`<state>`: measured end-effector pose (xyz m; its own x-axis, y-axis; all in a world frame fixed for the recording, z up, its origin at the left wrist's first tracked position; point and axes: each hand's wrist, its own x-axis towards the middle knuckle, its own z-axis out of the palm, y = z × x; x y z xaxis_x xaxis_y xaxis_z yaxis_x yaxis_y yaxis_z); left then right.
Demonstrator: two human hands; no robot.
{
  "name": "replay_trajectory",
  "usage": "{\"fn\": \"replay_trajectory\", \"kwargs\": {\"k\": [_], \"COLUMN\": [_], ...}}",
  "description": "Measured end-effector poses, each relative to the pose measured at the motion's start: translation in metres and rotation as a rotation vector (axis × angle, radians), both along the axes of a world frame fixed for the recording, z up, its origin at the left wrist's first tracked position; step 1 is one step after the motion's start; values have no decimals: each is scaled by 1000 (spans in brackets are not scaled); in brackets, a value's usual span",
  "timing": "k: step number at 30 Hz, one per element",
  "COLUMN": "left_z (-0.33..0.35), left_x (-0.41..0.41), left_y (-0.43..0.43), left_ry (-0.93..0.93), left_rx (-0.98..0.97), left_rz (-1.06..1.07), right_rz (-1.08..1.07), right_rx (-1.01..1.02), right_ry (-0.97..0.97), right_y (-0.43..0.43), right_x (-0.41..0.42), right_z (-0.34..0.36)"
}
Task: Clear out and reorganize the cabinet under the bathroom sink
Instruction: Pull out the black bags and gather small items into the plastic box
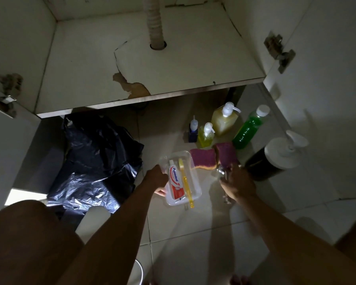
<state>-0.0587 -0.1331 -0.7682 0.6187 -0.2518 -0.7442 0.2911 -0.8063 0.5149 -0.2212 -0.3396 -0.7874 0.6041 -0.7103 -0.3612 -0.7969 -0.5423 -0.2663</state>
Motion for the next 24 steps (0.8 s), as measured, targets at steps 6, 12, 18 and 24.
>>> {"fn": "replay_trajectory", "kwargs": {"k": [6, 12, 18, 24], "left_z": [-1, 5, -7, -3], "left_x": [1, 0, 4, 2], "left_y": [3, 6, 12, 12], "left_ry": [-21, -3, -36, -44], "left_rx": [-1, -11, -3, -1], "left_rz": [4, -22, -36, -52], "right_rz": [356, 514, 478, 138], "right_rx": [137, 256, -12, 221], "right_ry": [-432, -90, -197, -52], "right_y": [28, 73, 83, 55], "right_x": [66, 101, 90, 70], "right_z": [50, 32, 19, 8]}}
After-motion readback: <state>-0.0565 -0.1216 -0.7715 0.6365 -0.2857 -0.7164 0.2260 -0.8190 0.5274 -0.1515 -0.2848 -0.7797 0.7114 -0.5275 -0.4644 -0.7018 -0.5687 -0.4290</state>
